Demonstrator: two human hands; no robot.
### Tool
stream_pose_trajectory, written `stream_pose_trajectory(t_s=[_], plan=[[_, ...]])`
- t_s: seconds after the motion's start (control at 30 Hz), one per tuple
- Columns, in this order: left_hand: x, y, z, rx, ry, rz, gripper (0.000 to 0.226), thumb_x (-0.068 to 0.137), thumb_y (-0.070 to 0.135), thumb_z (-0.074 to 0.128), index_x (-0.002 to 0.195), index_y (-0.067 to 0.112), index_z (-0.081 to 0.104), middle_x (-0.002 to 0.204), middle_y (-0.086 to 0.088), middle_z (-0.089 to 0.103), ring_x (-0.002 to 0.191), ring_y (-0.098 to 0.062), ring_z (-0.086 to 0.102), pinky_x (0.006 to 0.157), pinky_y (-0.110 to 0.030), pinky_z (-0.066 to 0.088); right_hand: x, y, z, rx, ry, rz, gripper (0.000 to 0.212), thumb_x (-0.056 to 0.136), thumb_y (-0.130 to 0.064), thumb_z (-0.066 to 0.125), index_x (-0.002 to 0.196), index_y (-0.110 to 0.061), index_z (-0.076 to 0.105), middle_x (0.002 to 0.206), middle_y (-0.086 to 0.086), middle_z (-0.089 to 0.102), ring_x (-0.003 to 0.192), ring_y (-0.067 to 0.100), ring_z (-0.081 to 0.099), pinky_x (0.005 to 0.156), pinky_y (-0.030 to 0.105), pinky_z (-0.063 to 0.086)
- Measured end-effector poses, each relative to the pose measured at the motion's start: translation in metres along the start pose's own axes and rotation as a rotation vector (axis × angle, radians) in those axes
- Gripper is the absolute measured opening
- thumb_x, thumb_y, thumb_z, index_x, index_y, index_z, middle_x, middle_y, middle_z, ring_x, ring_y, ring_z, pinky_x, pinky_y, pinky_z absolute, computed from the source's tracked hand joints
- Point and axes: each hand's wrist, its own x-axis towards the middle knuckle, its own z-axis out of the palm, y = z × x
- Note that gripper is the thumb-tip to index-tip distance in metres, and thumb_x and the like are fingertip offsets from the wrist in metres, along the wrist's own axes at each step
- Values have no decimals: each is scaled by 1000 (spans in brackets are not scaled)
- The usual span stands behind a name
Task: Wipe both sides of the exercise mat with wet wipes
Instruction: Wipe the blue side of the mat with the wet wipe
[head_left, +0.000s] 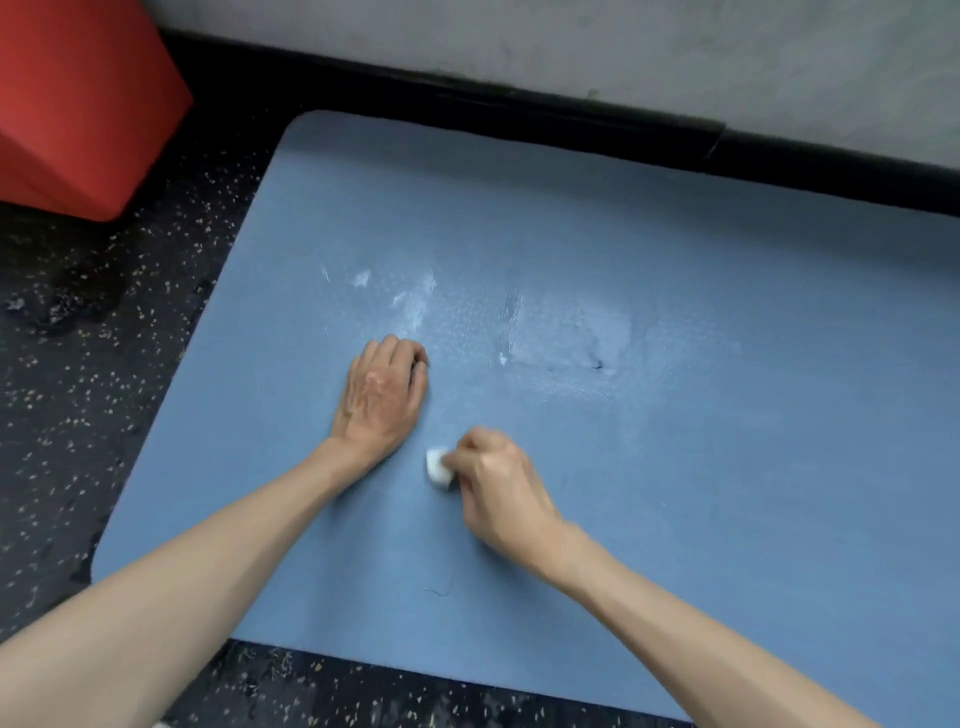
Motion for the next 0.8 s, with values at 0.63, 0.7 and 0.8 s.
stream_pose_trajectory(t_s=[0.63, 0.7, 0.8], plan=[[-4, -4, 6, -15, 45, 24, 20, 89, 24, 40, 85, 14, 57, 80, -5, 54, 74, -27, 52, 69, -36, 40, -10, 0, 3, 2, -1, 3, 23, 81, -6, 46, 83, -16, 67, 84, 2, 58, 73, 27, 58, 60, 26, 44], [-4, -3, 4, -30, 42, 23, 20, 90, 24, 40, 85, 14, 57, 80, -4, 54, 74, -27, 52, 70, -35, 39, -23, -10, 3, 24, -85, -42, 24, 82, -10, 42, 84, -18, 65, 85, 2, 57, 73, 26, 57, 60, 23, 38], [-5, -2, 4, -45, 31, 14, 21, 90, 25, 39, 86, 14, 57, 81, -4, 54, 74, -26, 52, 68, -40, 45, -1, 4, -7, -31, 28, 38, 35, 85, -19, 35, 87, -14, 69, 89, 6, 58, 76, 30, 58, 63, 30, 46]])
